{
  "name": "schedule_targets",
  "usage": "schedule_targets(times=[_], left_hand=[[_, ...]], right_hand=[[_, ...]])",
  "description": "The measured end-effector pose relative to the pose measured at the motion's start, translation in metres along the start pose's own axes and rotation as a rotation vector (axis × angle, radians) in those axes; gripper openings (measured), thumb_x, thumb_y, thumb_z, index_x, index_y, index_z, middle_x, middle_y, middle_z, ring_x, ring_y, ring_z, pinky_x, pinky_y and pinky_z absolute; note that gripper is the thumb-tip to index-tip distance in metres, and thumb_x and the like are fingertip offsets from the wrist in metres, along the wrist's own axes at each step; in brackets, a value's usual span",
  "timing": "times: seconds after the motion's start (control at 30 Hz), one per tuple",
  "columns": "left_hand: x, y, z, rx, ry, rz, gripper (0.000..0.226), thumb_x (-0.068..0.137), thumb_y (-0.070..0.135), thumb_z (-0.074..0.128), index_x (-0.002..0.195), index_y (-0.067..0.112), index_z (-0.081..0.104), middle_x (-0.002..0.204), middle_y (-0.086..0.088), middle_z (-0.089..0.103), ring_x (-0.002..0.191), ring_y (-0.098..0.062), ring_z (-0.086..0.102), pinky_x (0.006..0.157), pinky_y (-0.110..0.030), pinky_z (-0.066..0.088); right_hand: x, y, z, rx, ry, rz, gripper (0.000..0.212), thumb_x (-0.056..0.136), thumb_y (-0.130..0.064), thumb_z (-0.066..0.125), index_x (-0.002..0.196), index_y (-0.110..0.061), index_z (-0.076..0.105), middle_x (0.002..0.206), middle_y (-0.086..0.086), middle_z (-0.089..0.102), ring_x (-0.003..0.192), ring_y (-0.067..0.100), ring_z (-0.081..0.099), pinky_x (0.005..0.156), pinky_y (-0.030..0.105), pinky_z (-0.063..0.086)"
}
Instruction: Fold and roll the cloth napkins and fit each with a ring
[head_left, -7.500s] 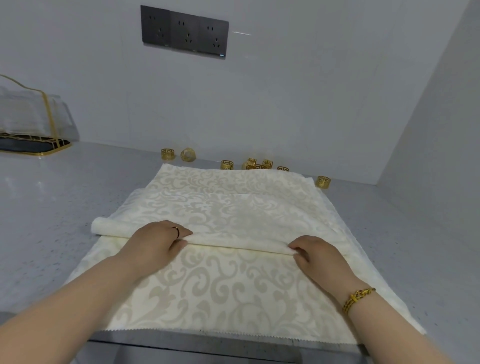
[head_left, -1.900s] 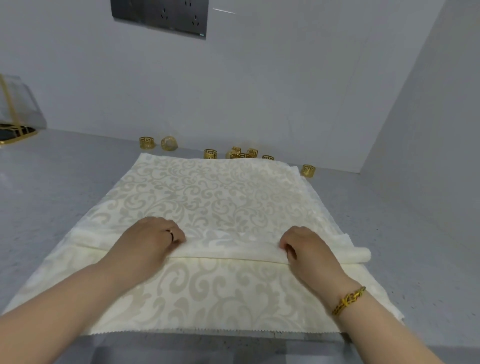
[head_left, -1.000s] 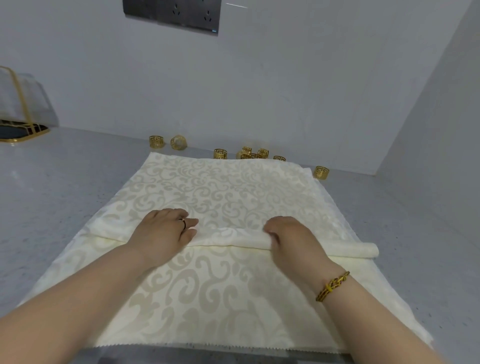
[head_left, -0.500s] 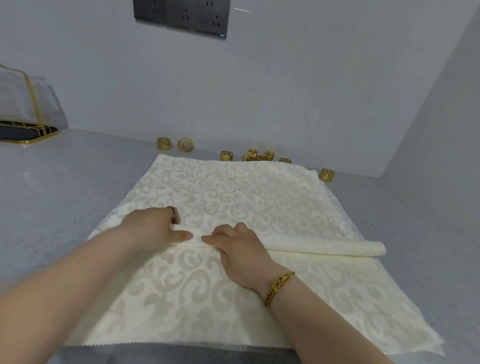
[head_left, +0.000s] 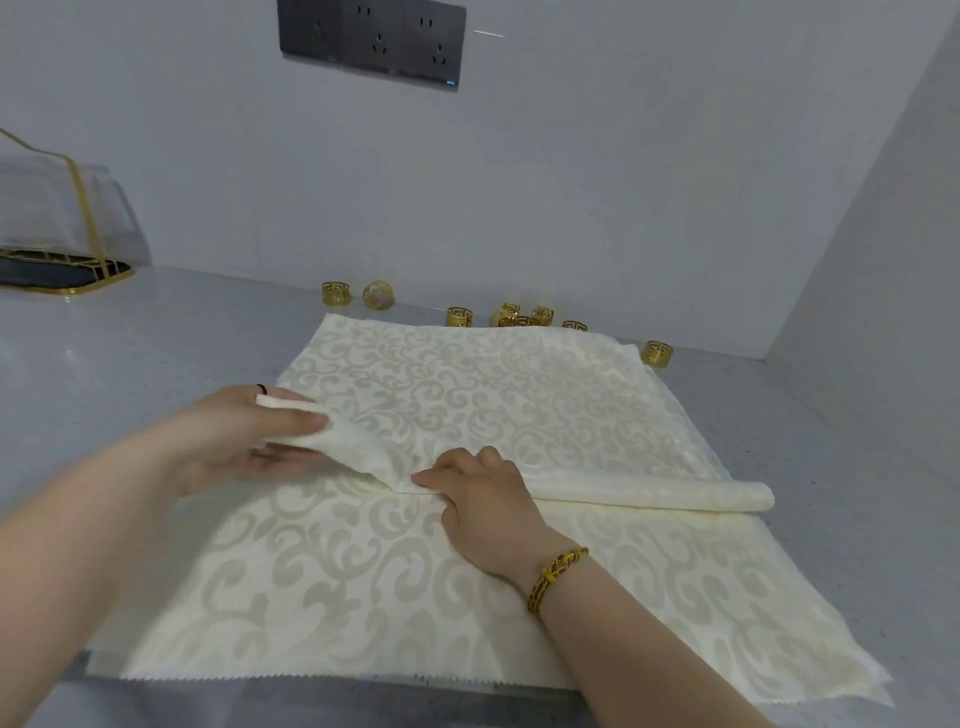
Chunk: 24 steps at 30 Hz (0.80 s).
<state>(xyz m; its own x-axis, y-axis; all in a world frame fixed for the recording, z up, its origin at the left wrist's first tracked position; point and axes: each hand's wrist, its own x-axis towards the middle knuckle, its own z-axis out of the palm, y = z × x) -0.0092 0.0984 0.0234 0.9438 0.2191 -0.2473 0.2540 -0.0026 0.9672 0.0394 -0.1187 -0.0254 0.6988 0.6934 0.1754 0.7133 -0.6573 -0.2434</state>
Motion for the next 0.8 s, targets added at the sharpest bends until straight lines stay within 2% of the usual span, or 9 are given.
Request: schedule_targets(times=[0.07,0.13,0.3,0.47,0.53,0.6,0.67,0.73,0.8], left_hand=[[-0.002,-0.007,0.018,-0.268,0.122,0.111,0.02,0.083,0.004,0.057,0.103,0.006,0.054,0.08,-0.008,0.069,0.056,-0.01,0.068,0.051,-0.021,0.055],[-0.005,-0.015,0.04,-0.364,0.191,0.165,0.029,0.082,0.005,0.06,0.108,0.012,0.049,0.086,-0.007,0.066,0.061,-0.011,0.069,0.057,-0.024,0.055],[-0.004,-0.03,0.078,0.175,0.337,0.183,0.012,0.083,0.017,0.064,0.08,0.01,0.054,0.076,0.0,0.057,0.073,-0.018,0.056,0.055,-0.022,0.036],[0.002,-0.017,0.086,0.455,0.337,0.295,0.025,0.091,0.023,0.052,0.067,0.017,0.044,0.069,0.006,0.049,0.07,-0.017,0.051,0.053,-0.019,0.033],[0.003,-0.012,0.092,0.63,0.314,0.362,0.02,0.091,0.028,0.05,0.076,0.015,0.047,0.068,0.009,0.047,0.065,-0.011,0.048,0.052,-0.02,0.032],[0.003,-0.009,0.101,0.774,0.301,0.435,0.017,0.092,0.031,0.048,0.091,0.016,0.055,0.073,0.006,0.055,0.072,-0.014,0.05,0.054,-0.022,0.033],[0.004,-0.008,0.112,0.924,0.303,0.516,0.025,0.093,0.033,0.043,0.103,0.018,0.061,0.091,-0.001,0.063,0.089,-0.018,0.05,0.065,-0.027,0.034],[0.008,-0.01,0.125,1.044,0.294,0.607,0.03,0.095,0.033,0.039,0.118,0.024,0.058,0.111,0.001,0.061,0.107,-0.02,0.045,0.083,-0.027,0.031],[0.012,-0.012,0.14,1.044,0.244,0.657,0.033,0.096,0.032,0.037,0.122,0.025,0.055,0.12,0.003,0.057,0.115,-0.02,0.044,0.089,-0.024,0.029]], right_hand=[[0.0,0.0,0.0,0.013,0.004,0.002,0.049,0.089,-0.004,0.037,0.132,-0.024,0.046,0.134,-0.002,0.043,0.114,0.024,0.035,0.09,0.026,0.02],[-0.001,0.002,0.0,0.025,0.014,-0.004,0.049,0.088,-0.005,0.036,0.132,-0.023,0.046,0.133,-0.002,0.044,0.113,0.024,0.035,0.087,0.024,0.018],[-0.002,0.003,0.003,0.031,0.003,-0.005,0.054,0.082,-0.016,0.027,0.133,-0.022,0.045,0.134,-0.002,0.045,0.112,0.025,0.036,0.088,0.025,0.019],[-0.012,0.007,-0.016,0.227,-0.027,0.041,0.047,0.091,-0.008,0.037,0.137,-0.019,0.039,0.14,-0.003,0.042,0.127,0.016,0.031,0.104,0.018,0.019],[-0.018,0.019,-0.029,0.163,0.127,0.116,0.041,0.09,-0.013,0.037,0.129,-0.018,0.049,0.134,-0.003,0.05,0.125,0.016,0.038,0.107,0.02,0.017],[-0.027,0.037,-0.04,0.017,0.232,0.253,0.034,0.09,-0.018,0.039,0.117,-0.018,0.06,0.124,-0.004,0.058,0.118,0.017,0.044,0.107,0.022,0.018],[-0.036,0.053,-0.044,0.01,0.163,0.376,0.028,0.092,-0.018,0.043,0.109,-0.018,0.065,0.115,-0.003,0.064,0.112,0.017,0.05,0.101,0.022,0.027],[-0.042,0.061,-0.041,0.148,0.099,0.432,0.026,0.092,-0.019,0.046,0.107,-0.018,0.067,0.115,-0.005,0.065,0.11,0.014,0.054,0.093,0.02,0.037],[-0.044,0.065,-0.038,0.243,0.113,0.438,0.025,0.092,-0.02,0.049,0.109,-0.017,0.066,0.119,-0.007,0.063,0.111,0.009,0.054,0.087,0.013,0.035]])
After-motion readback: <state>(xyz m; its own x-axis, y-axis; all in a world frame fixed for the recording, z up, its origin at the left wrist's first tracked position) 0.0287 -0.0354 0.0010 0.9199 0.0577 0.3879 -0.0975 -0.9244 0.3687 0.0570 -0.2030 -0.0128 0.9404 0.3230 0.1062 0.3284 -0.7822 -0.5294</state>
